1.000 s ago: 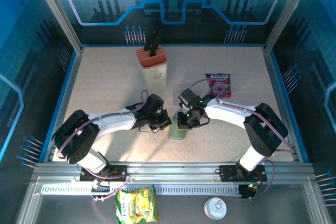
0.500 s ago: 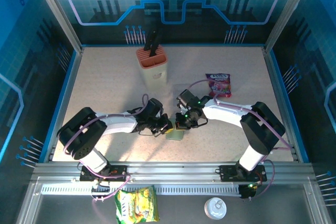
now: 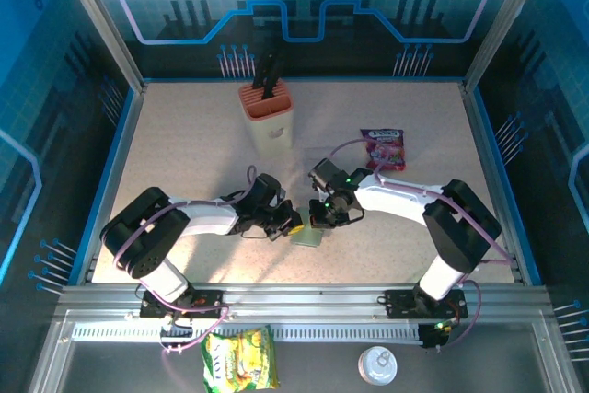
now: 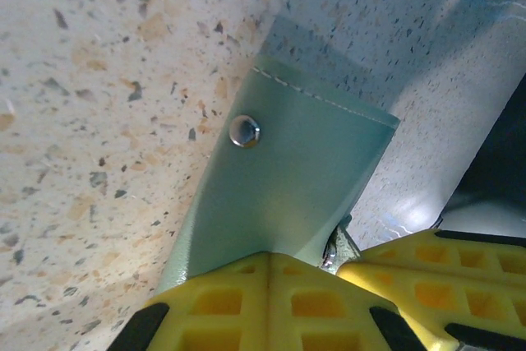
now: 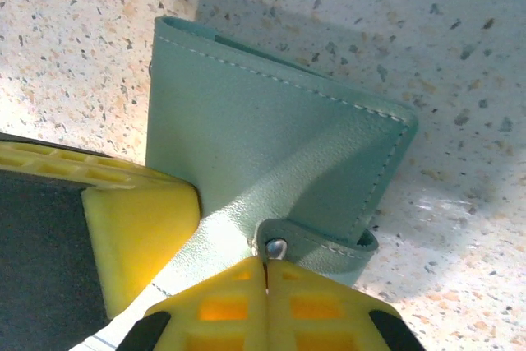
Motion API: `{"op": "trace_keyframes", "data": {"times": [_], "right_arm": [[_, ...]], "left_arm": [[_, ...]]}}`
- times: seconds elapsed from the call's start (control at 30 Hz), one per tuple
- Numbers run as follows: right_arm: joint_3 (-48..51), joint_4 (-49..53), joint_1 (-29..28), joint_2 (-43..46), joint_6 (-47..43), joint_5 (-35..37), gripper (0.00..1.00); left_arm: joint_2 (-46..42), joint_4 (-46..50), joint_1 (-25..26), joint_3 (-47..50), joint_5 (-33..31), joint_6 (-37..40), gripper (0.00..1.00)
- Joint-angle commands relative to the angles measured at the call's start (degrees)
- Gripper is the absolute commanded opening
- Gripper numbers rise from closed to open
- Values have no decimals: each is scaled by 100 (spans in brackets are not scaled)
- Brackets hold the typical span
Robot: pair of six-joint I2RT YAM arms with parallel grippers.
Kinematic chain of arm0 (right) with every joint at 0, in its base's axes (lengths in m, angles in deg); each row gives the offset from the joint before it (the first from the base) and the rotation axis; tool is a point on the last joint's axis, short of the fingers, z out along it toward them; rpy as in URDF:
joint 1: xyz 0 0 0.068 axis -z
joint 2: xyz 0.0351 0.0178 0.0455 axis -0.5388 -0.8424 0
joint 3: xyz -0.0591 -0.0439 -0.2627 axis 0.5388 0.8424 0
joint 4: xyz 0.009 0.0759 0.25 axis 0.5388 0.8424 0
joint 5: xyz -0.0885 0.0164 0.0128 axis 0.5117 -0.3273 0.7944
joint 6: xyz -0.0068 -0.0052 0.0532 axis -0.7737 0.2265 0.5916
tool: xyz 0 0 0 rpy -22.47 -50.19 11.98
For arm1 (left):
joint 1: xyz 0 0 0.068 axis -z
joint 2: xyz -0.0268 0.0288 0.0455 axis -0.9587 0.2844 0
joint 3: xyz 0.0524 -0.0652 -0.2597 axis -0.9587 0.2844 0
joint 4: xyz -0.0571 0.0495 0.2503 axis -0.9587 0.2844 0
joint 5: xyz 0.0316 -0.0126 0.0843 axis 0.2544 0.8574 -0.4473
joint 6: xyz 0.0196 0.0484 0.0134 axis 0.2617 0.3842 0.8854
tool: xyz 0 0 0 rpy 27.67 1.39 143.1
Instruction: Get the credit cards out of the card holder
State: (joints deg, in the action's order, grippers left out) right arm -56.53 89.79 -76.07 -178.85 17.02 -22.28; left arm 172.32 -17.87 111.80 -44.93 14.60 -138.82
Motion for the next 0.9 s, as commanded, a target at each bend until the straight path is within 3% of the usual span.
{"op": "trace_keyframes", "data": {"times": [0.0, 0.33, 0.5, 0.73, 0.87], "right_arm": [[29, 860, 89, 178, -46, 648, 0], [365, 817, 354, 583, -78, 635, 0], [-16, 694, 70, 522, -105, 423, 0], [-696, 905, -354, -32, 90, 549, 20], [-931, 1062, -460, -323, 139, 732, 23]], "left_arm": [[383, 914, -206, 501, -390, 2, 0], [491, 606, -292, 668, -346, -114, 0], [341, 828, -271, 419, -288, 11, 0], [335, 725, -261, 429, -220, -40, 0], [353, 606, -260, 456, -168, -81, 0]]}}
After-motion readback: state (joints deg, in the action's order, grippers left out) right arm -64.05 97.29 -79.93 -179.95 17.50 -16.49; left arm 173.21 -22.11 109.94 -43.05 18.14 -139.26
